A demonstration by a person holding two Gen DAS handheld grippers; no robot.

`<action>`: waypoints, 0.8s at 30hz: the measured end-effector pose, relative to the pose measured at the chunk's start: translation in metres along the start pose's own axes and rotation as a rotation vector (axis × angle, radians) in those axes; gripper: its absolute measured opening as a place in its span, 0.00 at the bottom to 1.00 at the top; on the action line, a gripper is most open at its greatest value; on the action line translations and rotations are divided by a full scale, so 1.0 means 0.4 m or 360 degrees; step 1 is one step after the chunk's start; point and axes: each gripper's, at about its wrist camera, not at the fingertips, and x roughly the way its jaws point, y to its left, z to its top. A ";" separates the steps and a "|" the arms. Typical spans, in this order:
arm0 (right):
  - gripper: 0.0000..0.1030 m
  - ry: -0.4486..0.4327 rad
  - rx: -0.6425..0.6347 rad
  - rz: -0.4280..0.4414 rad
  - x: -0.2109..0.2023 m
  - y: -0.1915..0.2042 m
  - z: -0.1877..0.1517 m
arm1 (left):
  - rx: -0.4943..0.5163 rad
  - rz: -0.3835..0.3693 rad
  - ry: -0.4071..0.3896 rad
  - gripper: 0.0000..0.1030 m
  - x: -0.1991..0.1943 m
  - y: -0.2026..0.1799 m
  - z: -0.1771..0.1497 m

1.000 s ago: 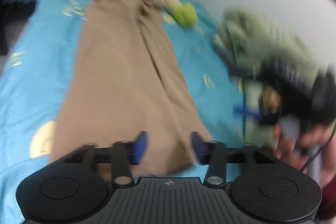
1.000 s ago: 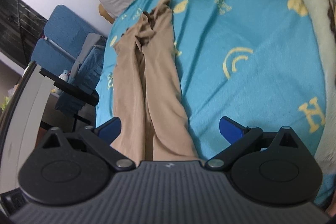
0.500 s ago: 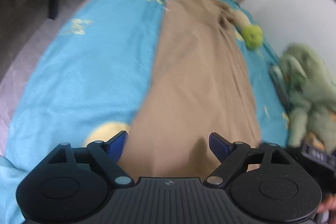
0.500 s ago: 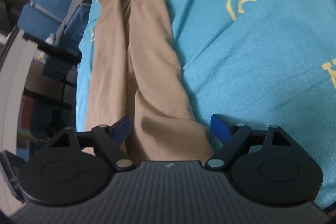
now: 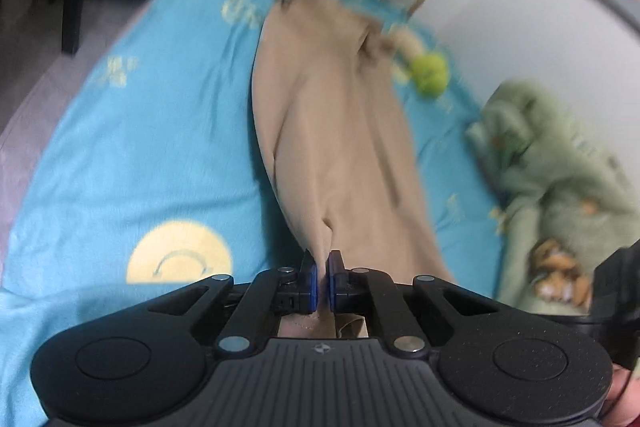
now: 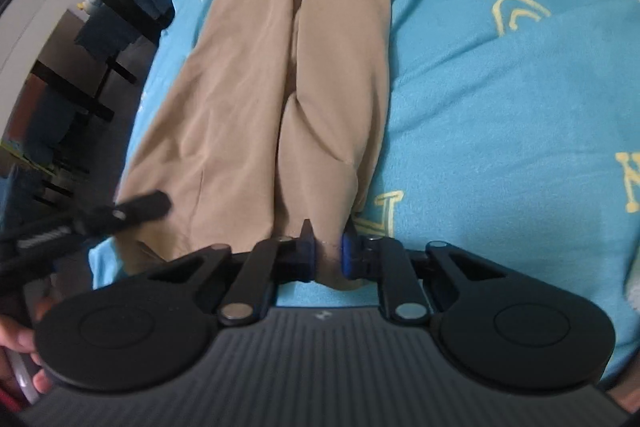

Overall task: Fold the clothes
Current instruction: 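Grasp the hem with the right gripper and fold it up toward the collar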

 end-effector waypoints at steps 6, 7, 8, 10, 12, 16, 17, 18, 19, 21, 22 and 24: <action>0.11 -0.0222 -0.0046 0.0069 -0.164 0.033 -0.015 | -0.0005 -0.0140 -0.0234 0.04 -0.152 -0.060 0.014; 0.11 -0.0252 -0.0054 0.0074 -0.188 0.039 -0.022 | 0.0000 -0.0158 -0.0273 0.04 -0.180 -0.072 0.014; 0.11 -0.0283 -0.0061 0.0080 -0.212 0.046 -0.030 | 0.0003 -0.0169 -0.0304 0.04 -0.206 -0.088 0.009; 0.11 -0.0344 -0.0076 0.0092 -0.260 0.059 -0.045 | 0.0010 -0.0191 -0.0366 0.03 -0.259 -0.118 0.000; 0.11 -0.0405 -0.0091 0.0103 -0.308 0.073 -0.059 | 0.0017 -0.0213 -0.0428 0.02 -0.312 -0.149 -0.010; 0.10 -0.0527 -0.0121 0.0127 -0.404 0.099 -0.089 | 0.0066 -0.0241 -0.0520 0.01 -0.424 -0.200 -0.082; 0.10 -0.0545 -0.0103 0.0143 -0.422 0.093 -0.109 | 0.0075 -0.0248 -0.0537 0.01 -0.448 -0.210 -0.106; 0.10 -0.0562 -0.0082 0.0162 -0.440 0.086 -0.130 | 0.0081 -0.0254 -0.0554 0.01 -0.465 -0.218 -0.127; 0.10 -0.0579 -0.0061 0.0180 -0.458 0.079 -0.150 | 0.0088 -0.0260 -0.0571 0.01 -0.481 -0.226 -0.147; 0.10 -0.0613 -0.0009 0.0210 -0.483 0.059 -0.175 | 0.0102 -0.0272 -0.0604 0.01 -0.513 -0.241 -0.187; 0.10 -0.0625 0.0008 0.0223 -0.490 0.053 -0.178 | 0.0109 -0.0271 -0.0615 0.01 -0.517 -0.246 -0.193; 0.10 -0.0642 0.0030 0.0242 -0.500 0.044 -0.175 | 0.0127 -0.0267 -0.0633 0.01 -0.525 -0.256 -0.195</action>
